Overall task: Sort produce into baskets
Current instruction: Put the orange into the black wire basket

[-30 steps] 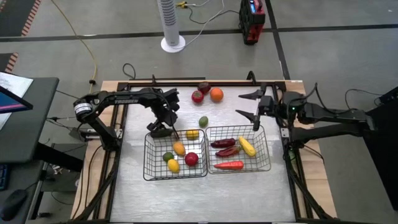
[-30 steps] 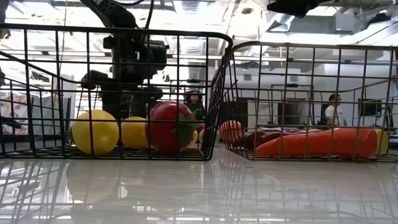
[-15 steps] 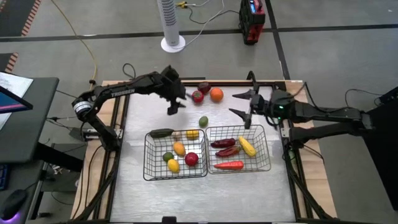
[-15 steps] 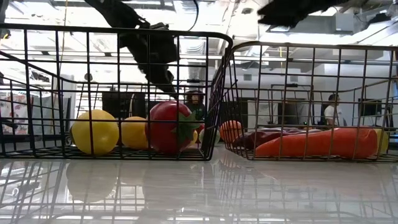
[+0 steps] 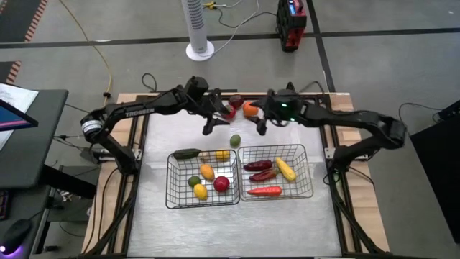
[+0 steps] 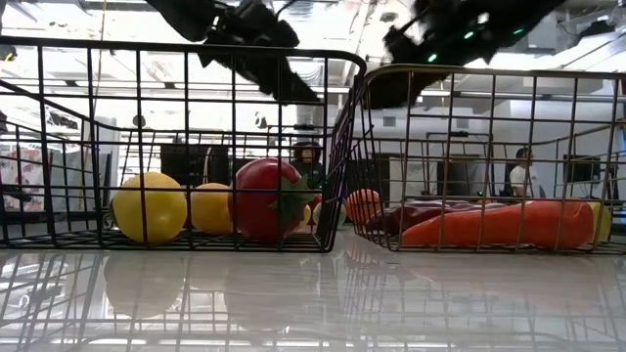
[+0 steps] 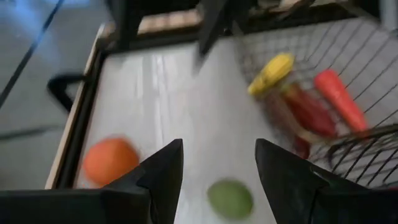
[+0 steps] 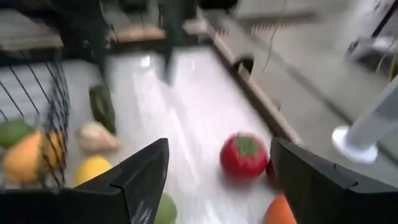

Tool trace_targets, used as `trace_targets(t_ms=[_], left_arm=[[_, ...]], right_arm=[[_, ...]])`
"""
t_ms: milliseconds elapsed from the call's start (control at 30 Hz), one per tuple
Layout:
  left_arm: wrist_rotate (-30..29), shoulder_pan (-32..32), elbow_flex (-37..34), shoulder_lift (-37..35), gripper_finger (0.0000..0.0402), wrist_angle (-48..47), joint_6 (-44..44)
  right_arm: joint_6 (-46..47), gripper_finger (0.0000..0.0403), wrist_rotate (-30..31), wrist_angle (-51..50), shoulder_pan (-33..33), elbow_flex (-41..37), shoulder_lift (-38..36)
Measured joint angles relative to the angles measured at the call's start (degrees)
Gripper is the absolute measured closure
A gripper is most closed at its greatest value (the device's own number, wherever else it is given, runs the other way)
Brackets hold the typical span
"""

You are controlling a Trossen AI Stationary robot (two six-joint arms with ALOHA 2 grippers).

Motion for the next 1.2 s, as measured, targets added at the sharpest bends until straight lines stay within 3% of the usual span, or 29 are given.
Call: trace_targets(t_ms=[133, 267, 400, 533, 767, 867, 1000, 1067, 1200], left_arm=[[0.7, -2.3, -0.4, 0.0, 0.0214, 1.7, -0.6], [2.4, -3.5, -5.2, -0.9, 0.0214, 6.8, -2.4], [1.9, -3.6, -11.7, -1.4, 0.0214, 12.2, -5.2], [0.5, -3.2, -14.3, -4.0, 0.0214, 16.9, -7.5], [-9.5, -3.3, -18.0, -14.9, 0.0214, 22.3, -6.8], [-14.1, -3.8, -24.6, -19.6, 0.0214, 34.1, -8.8], [-19.2, -4.6, -32.6, -23.7, 0.0214, 46.7, -12.7], [-22.1, -4.5, -33.7, -25.8, 0.0214, 47.6, -15.7], [-24.8, -4.4, -32.5, -30.0, 0.0214, 35.1, -18.4]], right_arm=[[-0.8, 0.0093, -0.4, -4.7, -1.8, 6.4, 8.4], [-3.2, 0.0093, 4.8, -12.0, -4.0, 12.4, 14.9], [-3.5, 0.0091, 5.3, -13.0, -7.5, 14.6, 17.5], [-4.0, 0.0082, 1.7, -15.7, -11.1, 14.5, 18.4], [-8.2, 0.0024, -2.1, -16.9, -14.1, 14.5, 18.4], [-8.2, 0.0007, -2.1, -14.8, -13.8, 14.5, 18.9], [-8.2, 0.0012, -1.8, -13.4, -13.2, 14.5, 22.4], [-7.9, 0.0012, -1.7, -12.4, -13.3, 14.5, 24.3], [-6.6, 0.0006, -1.6, -10.2, -14.1, 14.5, 27.8]])
